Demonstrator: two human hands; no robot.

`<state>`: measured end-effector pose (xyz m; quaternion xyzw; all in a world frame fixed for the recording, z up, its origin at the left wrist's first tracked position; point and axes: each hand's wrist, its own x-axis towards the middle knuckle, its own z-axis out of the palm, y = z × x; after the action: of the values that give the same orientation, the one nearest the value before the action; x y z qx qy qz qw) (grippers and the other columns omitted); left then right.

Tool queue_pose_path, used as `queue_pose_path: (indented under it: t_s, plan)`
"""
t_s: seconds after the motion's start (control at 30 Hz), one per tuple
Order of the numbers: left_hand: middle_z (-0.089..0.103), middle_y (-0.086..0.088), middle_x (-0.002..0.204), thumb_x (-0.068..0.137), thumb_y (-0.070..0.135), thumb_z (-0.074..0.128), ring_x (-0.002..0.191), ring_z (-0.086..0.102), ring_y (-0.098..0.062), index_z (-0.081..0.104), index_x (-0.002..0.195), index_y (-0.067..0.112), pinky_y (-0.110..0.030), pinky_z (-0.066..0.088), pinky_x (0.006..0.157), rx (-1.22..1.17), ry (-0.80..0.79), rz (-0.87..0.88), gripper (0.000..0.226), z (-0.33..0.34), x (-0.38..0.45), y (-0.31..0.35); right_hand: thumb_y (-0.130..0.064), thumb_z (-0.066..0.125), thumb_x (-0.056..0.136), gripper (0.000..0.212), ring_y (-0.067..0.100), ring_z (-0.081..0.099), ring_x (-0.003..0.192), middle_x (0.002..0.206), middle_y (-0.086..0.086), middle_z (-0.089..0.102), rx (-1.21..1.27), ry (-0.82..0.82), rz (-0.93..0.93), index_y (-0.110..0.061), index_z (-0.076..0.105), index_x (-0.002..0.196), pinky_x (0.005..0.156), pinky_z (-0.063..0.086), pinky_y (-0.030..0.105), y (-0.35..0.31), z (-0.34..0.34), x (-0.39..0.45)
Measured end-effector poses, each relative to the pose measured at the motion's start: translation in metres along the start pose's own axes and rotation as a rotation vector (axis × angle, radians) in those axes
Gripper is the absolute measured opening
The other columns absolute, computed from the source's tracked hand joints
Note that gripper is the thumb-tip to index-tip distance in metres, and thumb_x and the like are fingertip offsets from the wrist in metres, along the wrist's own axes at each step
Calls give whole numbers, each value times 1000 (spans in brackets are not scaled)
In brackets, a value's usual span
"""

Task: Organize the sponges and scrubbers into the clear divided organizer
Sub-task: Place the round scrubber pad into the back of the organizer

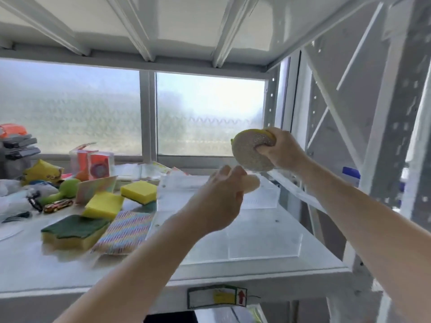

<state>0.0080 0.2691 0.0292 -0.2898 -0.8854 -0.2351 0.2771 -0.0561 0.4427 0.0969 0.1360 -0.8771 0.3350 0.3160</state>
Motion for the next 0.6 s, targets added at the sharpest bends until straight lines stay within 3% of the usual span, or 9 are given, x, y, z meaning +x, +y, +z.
queue_pose_path:
  t_s: [0.13, 0.33, 0.47, 0.6]
  plan:
    - [45, -11, 117, 95, 15, 38, 111, 43, -28, 43, 117, 11, -43, 46, 88, 58, -125, -38, 23, 33, 6, 25, -8, 65, 84, 37, 24, 53, 94, 105, 12, 60, 41, -72, 47, -4, 58, 120, 79, 42, 31, 29, -1, 6]
    - [44, -14, 118, 96, 16, 38, 111, 45, -31, 45, 112, 8, -41, 42, 83, 155, -277, -135, 19, 54, 13, 38, -11, 65, 85, 36, 23, 55, 94, 103, 9, 59, 68, -204, 63, -8, 58, 120, 74, 42, 30, 47, 18, 12]
    - [51, -16, 113, 94, 12, 43, 109, 51, -34, 53, 112, 6, -37, 42, 80, 199, -330, -191, 21, 67, 19, 46, -11, 64, 86, 46, 21, 53, 96, 107, 7, 55, 48, -290, 84, -12, 52, 129, 65, 43, 21, 57, 31, 12]
    - [60, -17, 110, 92, 22, 45, 105, 57, -37, 55, 113, 8, -34, 39, 75, 48, -228, -375, 27, 81, 22, 49, -17, 64, 85, 50, 22, 57, 100, 118, 8, 59, -31, -293, 121, -18, 50, 133, 82, 50, 29, 68, 35, 11]
